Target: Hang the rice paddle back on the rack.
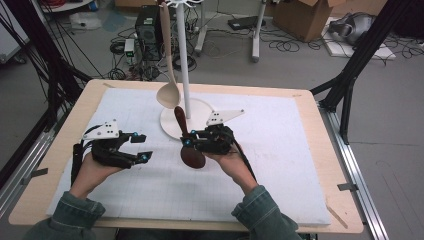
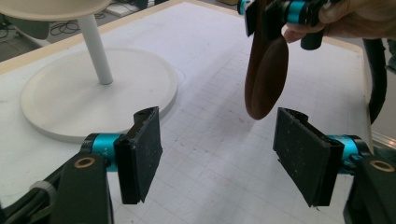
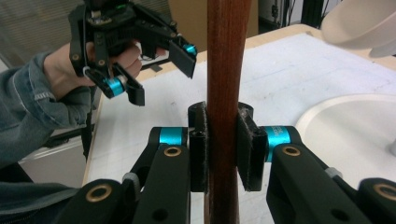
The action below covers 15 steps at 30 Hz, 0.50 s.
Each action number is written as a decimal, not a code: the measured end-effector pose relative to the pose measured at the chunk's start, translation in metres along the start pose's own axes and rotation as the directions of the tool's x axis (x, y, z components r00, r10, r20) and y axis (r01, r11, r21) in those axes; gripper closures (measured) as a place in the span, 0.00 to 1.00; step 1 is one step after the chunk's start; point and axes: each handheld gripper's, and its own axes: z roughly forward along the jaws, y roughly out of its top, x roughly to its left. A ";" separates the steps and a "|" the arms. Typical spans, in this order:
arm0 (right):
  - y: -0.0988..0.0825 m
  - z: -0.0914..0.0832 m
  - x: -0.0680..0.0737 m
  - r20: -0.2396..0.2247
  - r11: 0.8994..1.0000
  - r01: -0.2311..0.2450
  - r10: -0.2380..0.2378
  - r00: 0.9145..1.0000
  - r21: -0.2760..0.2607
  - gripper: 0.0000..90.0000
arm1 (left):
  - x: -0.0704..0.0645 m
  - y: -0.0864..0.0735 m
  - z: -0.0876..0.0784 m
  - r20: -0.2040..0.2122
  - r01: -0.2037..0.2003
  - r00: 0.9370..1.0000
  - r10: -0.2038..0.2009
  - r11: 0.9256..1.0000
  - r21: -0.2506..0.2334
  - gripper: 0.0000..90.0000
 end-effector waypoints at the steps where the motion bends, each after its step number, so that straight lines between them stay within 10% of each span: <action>1: 0.001 0.000 -0.001 0.000 1.000 -0.001 0.001 1.000 -0.002 0.86 | 0.001 0.000 -0.001 -0.009 -0.001 1.000 0.001 1.000 0.000 0.36; 15: 0.032 -0.007 -0.012 0.020 1.000 0.005 -0.005 1.000 -0.007 0.86 | 0.010 -0.005 -0.009 -0.065 0.015 0.998 -0.014 1.000 0.004 0.28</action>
